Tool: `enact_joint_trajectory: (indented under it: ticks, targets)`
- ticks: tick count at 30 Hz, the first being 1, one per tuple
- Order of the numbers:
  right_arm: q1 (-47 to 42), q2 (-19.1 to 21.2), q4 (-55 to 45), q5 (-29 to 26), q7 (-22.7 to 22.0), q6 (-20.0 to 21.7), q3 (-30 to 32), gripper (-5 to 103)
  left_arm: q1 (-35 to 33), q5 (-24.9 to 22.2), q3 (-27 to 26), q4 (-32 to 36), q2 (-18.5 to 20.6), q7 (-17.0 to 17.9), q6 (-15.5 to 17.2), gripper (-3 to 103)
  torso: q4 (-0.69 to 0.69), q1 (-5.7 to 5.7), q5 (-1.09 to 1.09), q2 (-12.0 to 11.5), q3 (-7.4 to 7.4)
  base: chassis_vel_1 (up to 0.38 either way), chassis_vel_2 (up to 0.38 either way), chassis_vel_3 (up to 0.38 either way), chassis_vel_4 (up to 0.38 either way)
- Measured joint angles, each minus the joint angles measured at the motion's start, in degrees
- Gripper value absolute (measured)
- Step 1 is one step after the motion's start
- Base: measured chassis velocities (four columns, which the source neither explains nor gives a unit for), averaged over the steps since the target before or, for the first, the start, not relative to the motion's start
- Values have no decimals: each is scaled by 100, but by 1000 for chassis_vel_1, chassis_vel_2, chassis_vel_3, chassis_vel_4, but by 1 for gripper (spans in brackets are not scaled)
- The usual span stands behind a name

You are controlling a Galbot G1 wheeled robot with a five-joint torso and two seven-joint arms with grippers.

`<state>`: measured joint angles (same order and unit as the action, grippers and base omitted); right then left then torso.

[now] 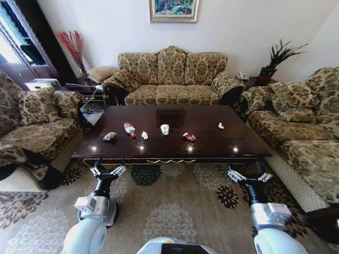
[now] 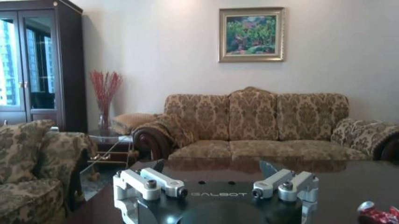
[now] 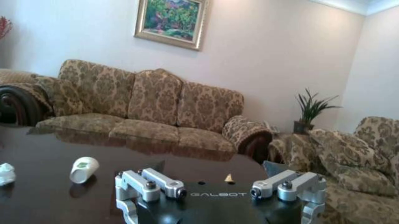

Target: Move to the front of the table and place the trash on the table into the trash bin.

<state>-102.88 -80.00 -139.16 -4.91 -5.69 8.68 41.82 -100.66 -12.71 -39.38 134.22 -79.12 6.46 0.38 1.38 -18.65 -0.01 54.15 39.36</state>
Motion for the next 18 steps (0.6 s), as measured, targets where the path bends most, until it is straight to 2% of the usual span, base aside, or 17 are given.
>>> enact_joint_trajectory:
  ticks: [8,15,18]
  targets:
    - [-11,12,-4,38,21,-50,-50,100,-35,12,-28,66,-18,12,-9,100,0,1,1,0,0,256,238,-256,-253]
    - [9,21,14,18,23,-76,-65,100,-69,5,-57,58,-64,23,-27,100,0,0,3,0,0,306,320,-321,-311]
    - [-2,24,21,-1,23,-81,-53,100,-72,3,-58,26,-77,26,-29,100,0,0,-5,0,0,311,323,-337,-312]
